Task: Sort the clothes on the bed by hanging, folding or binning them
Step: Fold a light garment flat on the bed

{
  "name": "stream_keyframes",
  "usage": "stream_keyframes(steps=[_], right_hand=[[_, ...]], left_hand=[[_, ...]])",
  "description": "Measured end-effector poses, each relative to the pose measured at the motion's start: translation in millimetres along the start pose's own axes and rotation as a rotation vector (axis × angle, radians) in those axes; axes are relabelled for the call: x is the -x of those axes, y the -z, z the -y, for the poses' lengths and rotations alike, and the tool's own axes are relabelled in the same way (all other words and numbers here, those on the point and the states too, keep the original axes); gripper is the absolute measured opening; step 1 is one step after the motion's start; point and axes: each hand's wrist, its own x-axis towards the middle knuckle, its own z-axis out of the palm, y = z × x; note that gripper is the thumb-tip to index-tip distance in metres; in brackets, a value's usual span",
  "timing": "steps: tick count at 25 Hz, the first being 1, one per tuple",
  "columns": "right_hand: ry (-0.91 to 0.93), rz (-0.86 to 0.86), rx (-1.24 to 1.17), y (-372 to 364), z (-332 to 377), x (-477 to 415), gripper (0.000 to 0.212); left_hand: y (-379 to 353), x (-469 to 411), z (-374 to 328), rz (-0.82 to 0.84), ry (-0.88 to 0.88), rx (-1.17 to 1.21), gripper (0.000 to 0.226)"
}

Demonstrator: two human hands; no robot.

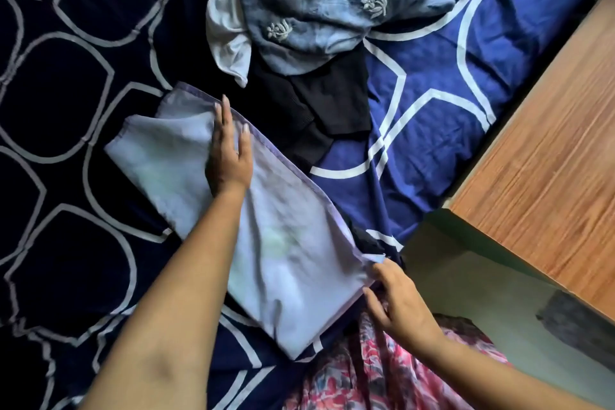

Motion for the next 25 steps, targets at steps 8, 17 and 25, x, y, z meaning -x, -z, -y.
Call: stream_keyframes(steps=[8, 17, 25], right_hand=[[-0.532, -0.126, -0.199, 3.8, 17.4, -34.1, 0.044], [0.142, -0.230, 0.414, -15.7, 6.1, -31.1, 0.062], [0.405, 0.124, 0.694, -31.5, -11.2, -49.0, 0.065]], left_hand=[[-0.5, 139.1, 83.5, 0.074, 0.187, -0.400, 0.062], [-10.7, 213.4, 69.7, 0.006, 0.199, -0.415, 0.061], [-27.9, 302.2, 61.2, -0.153, 0.422, -0.256, 0.062]])
